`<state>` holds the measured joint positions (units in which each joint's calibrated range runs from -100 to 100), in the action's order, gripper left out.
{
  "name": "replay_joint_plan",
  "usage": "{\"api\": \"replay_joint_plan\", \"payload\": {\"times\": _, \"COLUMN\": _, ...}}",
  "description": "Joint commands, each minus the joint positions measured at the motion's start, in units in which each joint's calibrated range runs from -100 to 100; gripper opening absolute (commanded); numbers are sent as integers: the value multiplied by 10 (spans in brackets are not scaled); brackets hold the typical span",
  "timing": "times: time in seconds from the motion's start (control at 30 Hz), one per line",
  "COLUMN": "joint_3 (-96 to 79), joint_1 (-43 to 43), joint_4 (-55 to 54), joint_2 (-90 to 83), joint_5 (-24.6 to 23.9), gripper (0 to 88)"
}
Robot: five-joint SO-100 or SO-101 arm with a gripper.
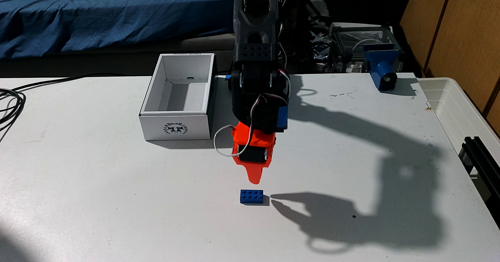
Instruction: Grab the blue brick and place in box
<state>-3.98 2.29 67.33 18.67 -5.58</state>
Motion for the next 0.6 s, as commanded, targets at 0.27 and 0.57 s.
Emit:
{"api": "replay_joint_plan", "payload": {"times": 0.27, "joint_3": 77, "joint_1": -1, "joint_4": 1, "joint_2": 49, "joint_5": -3, "gripper": 10}}
{"api": "replay_joint_plan", "payload": {"times": 0.57, "joint_3": 78, "joint_1": -3, "joint_4": 18, "joint_2": 45, "joint_5": -2, "gripper": 47}}
